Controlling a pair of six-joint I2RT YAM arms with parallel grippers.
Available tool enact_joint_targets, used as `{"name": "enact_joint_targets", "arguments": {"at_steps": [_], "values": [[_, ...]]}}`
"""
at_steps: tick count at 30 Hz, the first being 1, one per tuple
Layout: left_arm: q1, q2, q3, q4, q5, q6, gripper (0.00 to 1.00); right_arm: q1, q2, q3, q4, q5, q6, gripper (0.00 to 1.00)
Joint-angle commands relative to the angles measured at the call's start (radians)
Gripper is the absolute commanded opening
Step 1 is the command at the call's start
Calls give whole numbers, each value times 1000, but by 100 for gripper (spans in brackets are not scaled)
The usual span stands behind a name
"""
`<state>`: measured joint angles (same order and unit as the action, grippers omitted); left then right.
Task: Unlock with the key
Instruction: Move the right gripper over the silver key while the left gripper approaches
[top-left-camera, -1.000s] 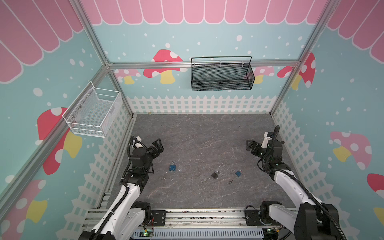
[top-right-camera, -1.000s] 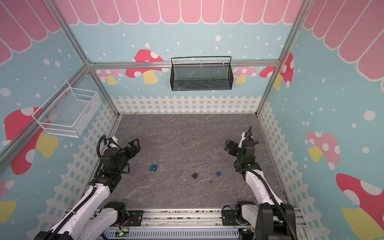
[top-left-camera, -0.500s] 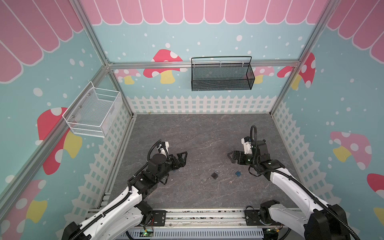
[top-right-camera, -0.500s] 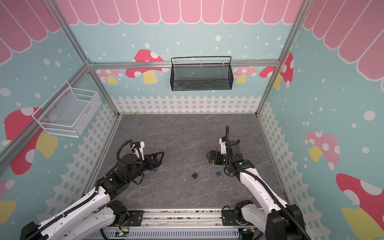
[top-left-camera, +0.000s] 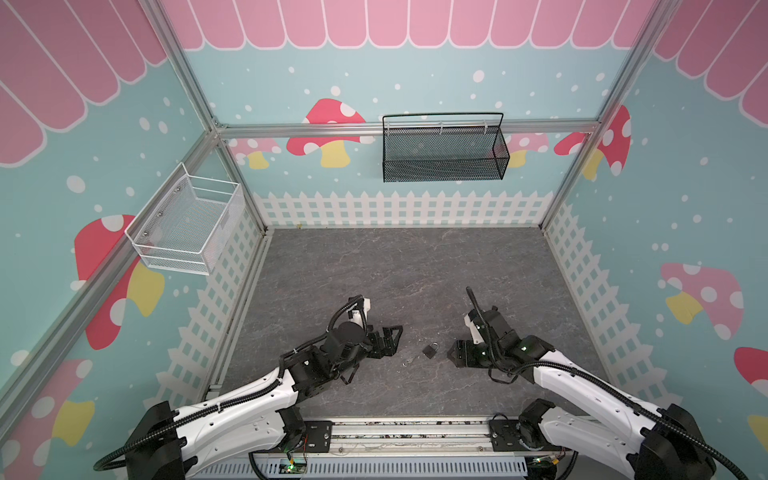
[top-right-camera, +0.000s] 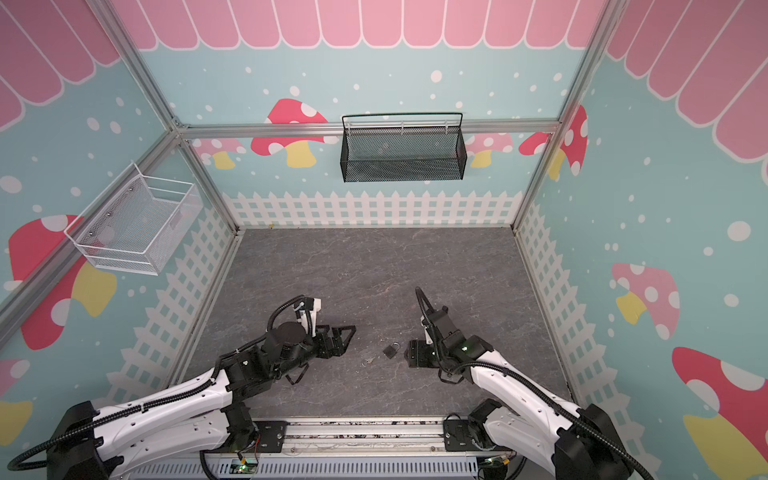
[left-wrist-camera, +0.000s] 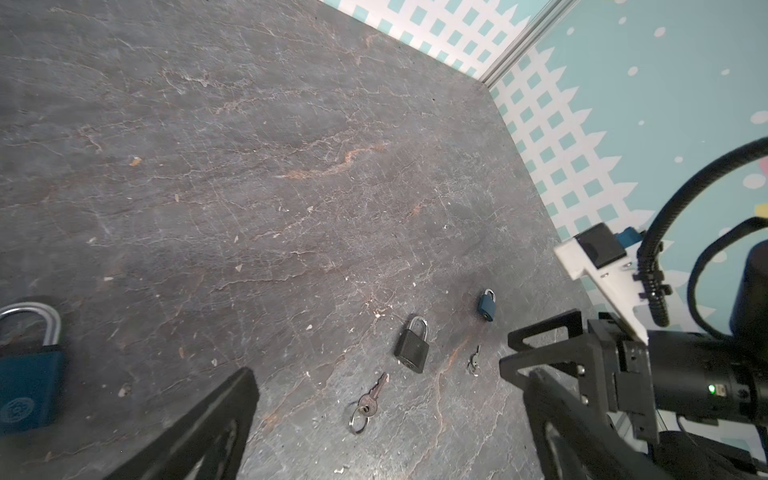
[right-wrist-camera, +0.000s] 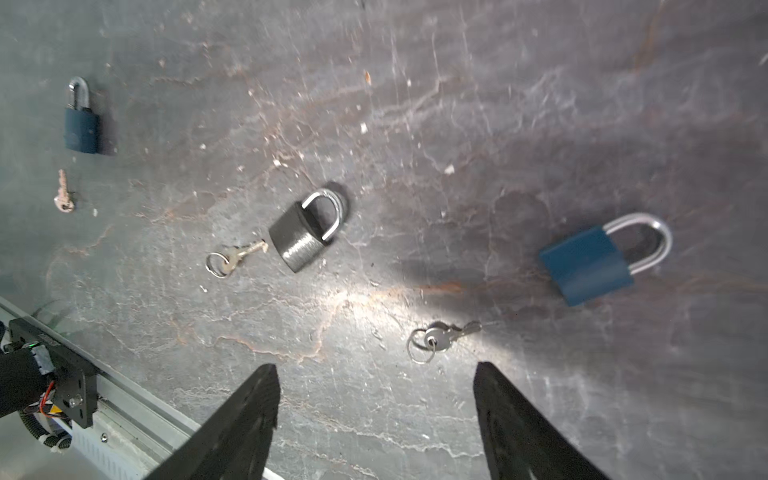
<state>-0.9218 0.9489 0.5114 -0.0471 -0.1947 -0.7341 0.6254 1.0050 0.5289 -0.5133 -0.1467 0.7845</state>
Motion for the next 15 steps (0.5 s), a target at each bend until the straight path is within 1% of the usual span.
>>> {"name": "enact_joint_targets", "arguments": {"at_steps": [1,8,15], "values": [[-25,29,8,49,-42,-33,100,28,13,-31,2,12,87,74],[-41,84,24,90,-40,-34,100,28,76,-59,66,21,80,74],[-46,83,20,84,-70,-48,100,29,132,-61,112,17,59,74]]}}
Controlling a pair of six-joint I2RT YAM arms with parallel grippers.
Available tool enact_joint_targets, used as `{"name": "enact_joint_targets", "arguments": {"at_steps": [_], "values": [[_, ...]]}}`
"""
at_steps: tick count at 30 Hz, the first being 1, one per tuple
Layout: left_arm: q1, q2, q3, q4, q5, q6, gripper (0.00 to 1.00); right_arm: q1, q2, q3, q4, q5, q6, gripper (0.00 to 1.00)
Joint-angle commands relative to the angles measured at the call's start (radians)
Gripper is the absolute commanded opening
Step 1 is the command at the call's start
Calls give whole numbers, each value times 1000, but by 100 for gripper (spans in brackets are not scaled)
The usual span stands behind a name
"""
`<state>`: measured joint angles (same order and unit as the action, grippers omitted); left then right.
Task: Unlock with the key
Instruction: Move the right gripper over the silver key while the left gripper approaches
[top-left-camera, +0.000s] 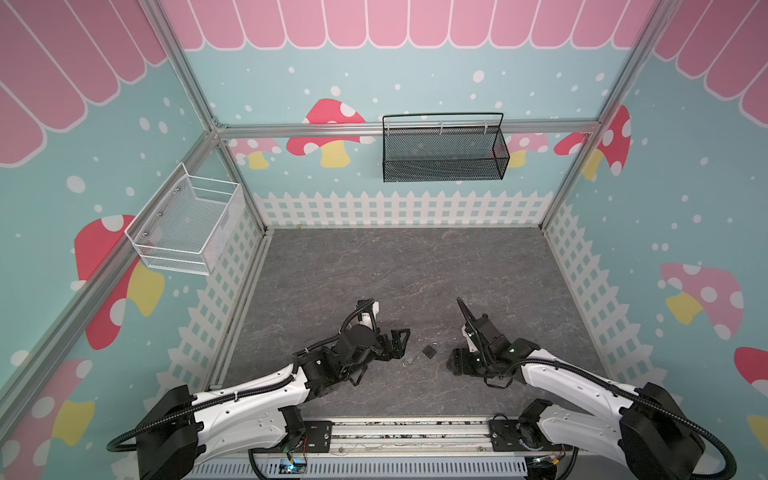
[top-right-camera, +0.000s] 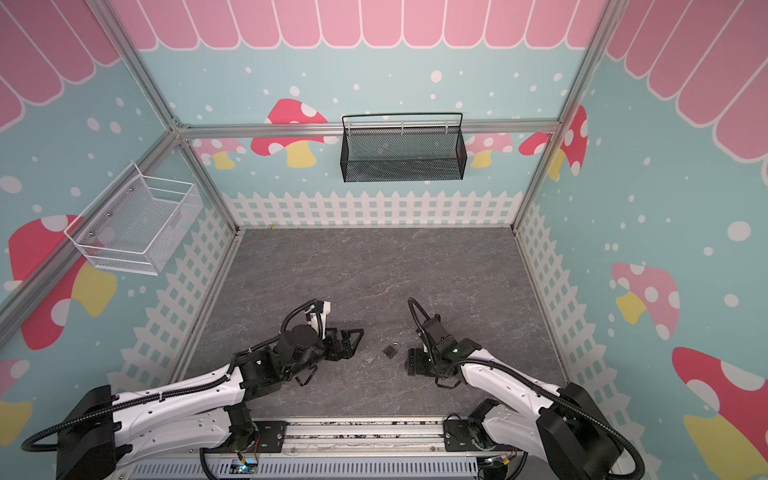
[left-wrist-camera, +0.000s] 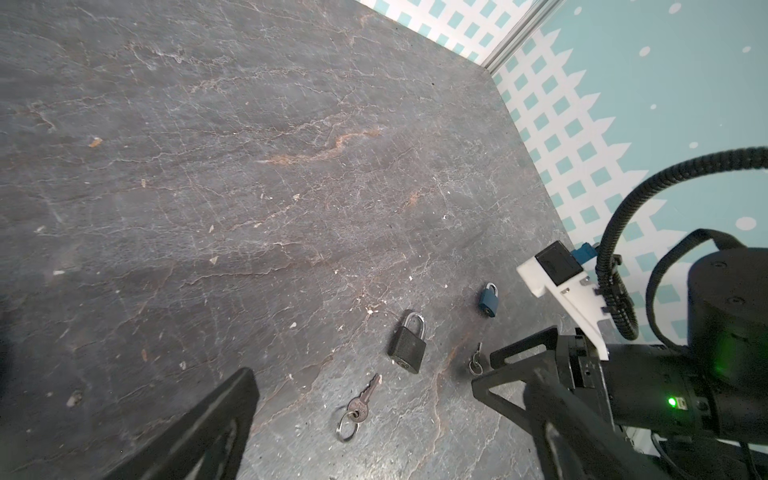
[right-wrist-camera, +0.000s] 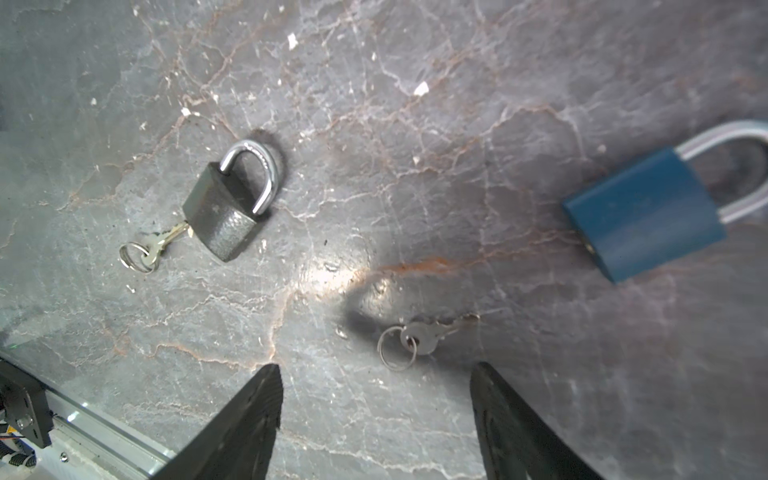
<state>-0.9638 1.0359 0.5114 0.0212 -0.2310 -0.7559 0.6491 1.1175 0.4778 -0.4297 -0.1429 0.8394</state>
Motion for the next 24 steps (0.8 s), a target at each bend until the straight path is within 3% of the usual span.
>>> {"name": "enact_joint_targets", "arguments": {"at_steps": [1,17,24], "values": [[-4,-7,21,16,-37,-26,100,6,28,-6,29,18,-1,74],[-4,10,51,5,-36,-49,100,38,177,126,24,-28,-156,71],[-15,7,52,23,-13,-82,100,37,91,132,-73,26,-144,70]]}}
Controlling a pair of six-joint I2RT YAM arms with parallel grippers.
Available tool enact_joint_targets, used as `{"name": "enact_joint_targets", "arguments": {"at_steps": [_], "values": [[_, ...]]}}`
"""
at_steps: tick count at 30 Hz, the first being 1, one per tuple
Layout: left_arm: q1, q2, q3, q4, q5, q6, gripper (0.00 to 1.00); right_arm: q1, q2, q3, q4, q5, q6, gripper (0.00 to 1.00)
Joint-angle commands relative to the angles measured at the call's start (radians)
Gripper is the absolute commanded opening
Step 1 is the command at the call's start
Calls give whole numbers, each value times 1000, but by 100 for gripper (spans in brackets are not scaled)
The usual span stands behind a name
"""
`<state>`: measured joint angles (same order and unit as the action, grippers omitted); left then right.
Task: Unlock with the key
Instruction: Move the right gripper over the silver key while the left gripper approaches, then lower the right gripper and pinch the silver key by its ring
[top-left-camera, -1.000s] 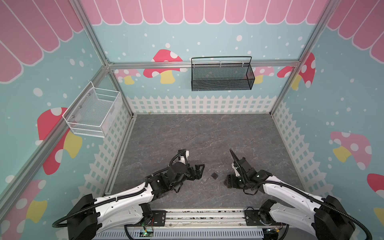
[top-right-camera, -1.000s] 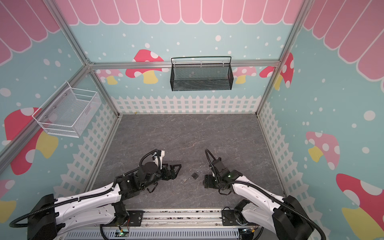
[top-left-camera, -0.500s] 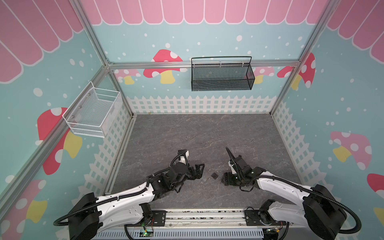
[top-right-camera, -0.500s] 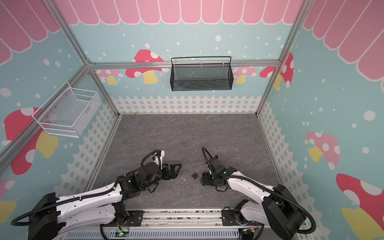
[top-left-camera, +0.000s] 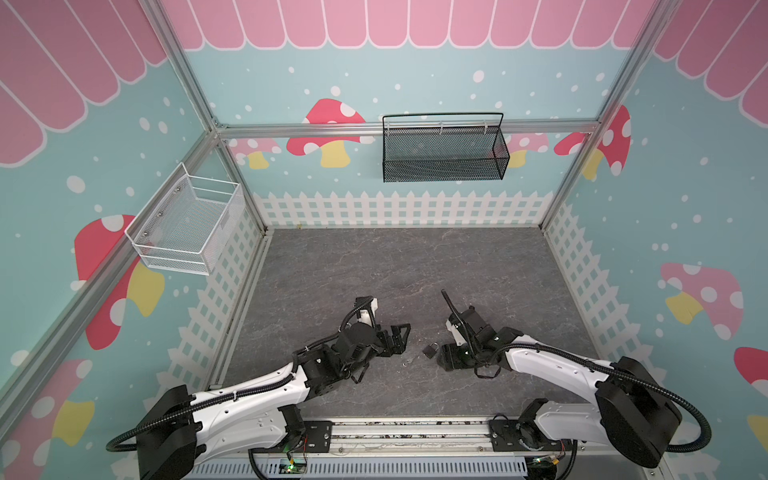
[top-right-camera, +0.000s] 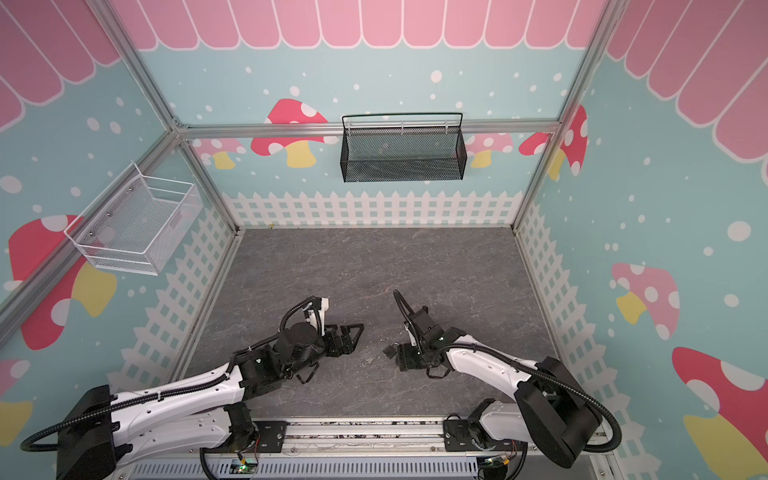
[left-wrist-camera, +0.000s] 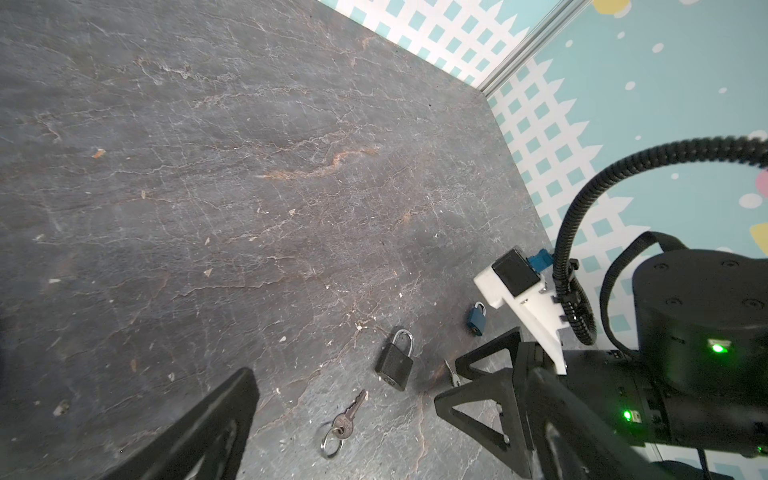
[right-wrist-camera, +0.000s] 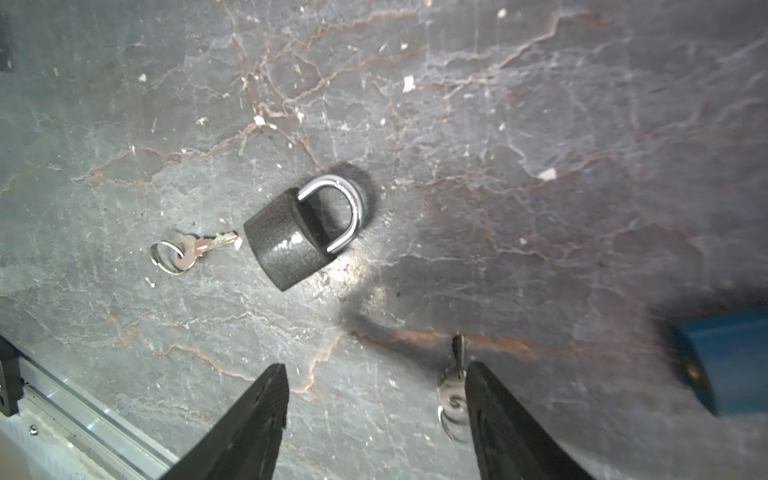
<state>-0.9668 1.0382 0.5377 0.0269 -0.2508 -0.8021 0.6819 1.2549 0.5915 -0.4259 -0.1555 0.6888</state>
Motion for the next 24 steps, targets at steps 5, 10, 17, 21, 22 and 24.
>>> {"name": "enact_joint_targets", "arguments": {"at_steps": [5,10,17,21,22,24], "values": [[-23,9,29,31,12,-37,100,2,-84,-15,-139,73,51,66],[-31,39,39,46,28,-33,100,1,-86,-46,-109,48,65,57],[-43,63,47,57,27,-36,100,-5,-41,-46,-85,45,54,44],[-44,76,54,58,29,-34,100,-9,-39,-60,-68,43,55,39],[-45,78,55,59,30,-32,100,-9,-38,-61,-67,43,55,37],[-46,83,59,59,31,-33,100,-10,-34,-66,-65,44,53,34]]}}
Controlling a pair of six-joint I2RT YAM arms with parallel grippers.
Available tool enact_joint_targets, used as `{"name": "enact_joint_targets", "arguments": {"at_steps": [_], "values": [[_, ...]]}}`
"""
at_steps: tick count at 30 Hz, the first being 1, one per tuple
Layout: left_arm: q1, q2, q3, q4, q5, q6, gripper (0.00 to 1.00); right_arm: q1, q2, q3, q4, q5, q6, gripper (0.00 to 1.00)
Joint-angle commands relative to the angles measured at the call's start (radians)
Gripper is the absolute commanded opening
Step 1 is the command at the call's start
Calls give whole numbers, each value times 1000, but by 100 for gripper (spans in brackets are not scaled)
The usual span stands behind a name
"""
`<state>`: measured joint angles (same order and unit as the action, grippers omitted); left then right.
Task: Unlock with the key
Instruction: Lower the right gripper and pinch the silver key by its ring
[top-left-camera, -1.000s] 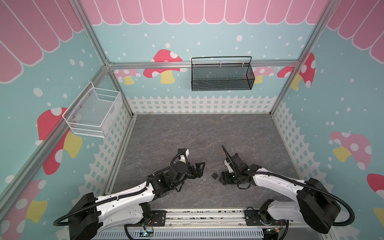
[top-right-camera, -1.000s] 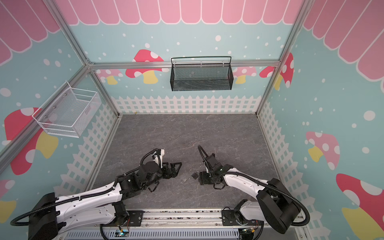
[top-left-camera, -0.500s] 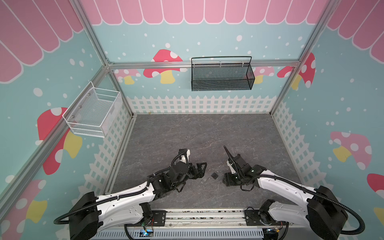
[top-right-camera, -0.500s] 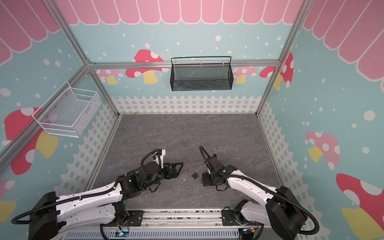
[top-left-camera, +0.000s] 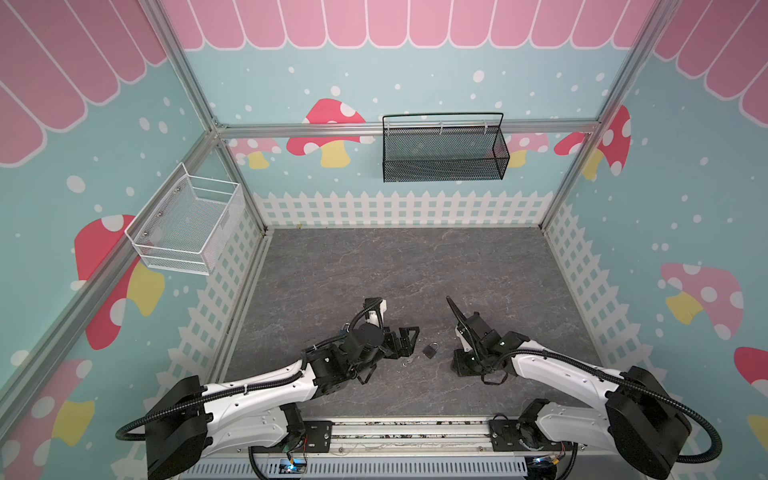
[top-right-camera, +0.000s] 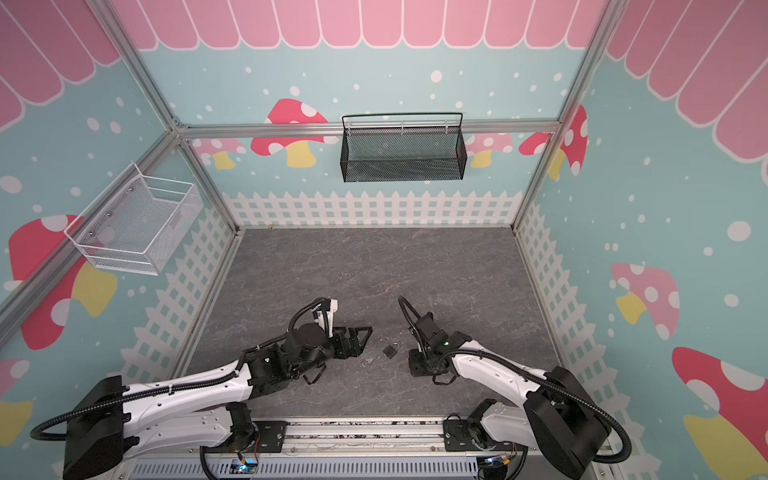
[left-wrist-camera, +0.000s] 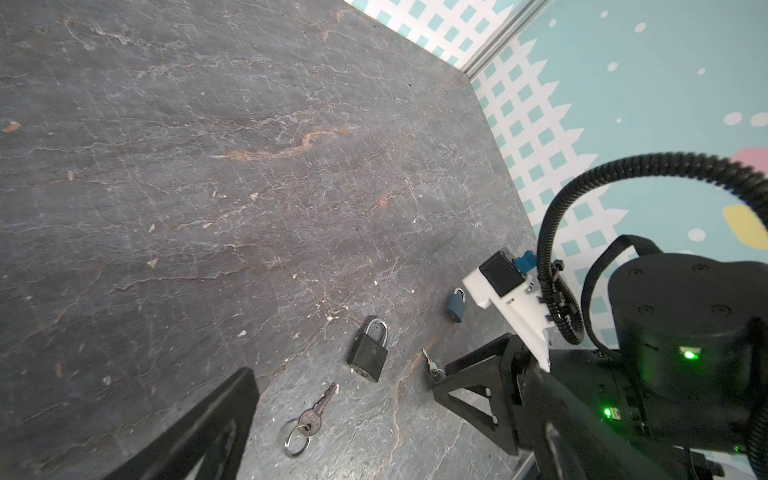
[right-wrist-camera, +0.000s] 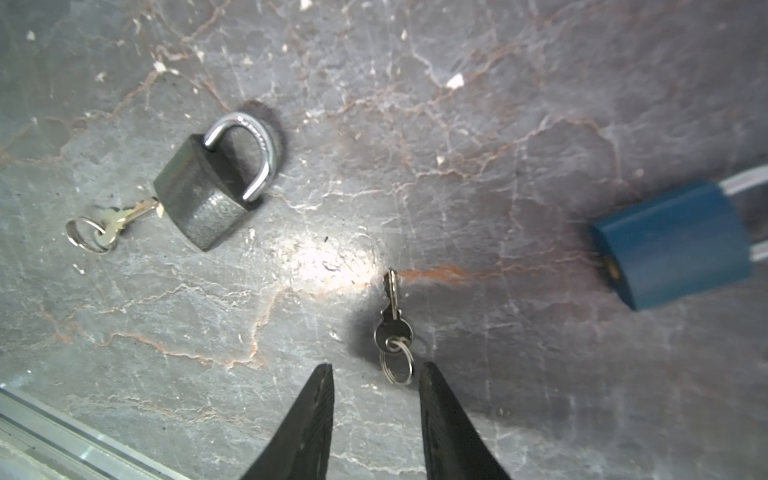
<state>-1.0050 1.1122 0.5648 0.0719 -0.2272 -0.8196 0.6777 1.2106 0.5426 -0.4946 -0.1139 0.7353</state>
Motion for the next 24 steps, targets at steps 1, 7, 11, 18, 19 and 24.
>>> {"name": "enact_joint_targets", "arguments": {"at_steps": [1,7,11,18,19,24], "values": [[-7,11,34,13,9,-15,100,-6,10,-20,4,3,7,33],[-7,28,41,17,12,-15,100,-7,16,-30,20,15,2,26],[-7,39,52,13,19,-14,100,-8,36,-28,34,12,-5,19],[-7,41,54,16,13,-17,100,-10,35,-27,55,15,-15,10],[-7,41,56,16,14,-18,100,-10,35,-25,56,16,-16,9],[-7,41,56,21,13,-23,100,-12,33,-14,54,36,-33,4]]}}
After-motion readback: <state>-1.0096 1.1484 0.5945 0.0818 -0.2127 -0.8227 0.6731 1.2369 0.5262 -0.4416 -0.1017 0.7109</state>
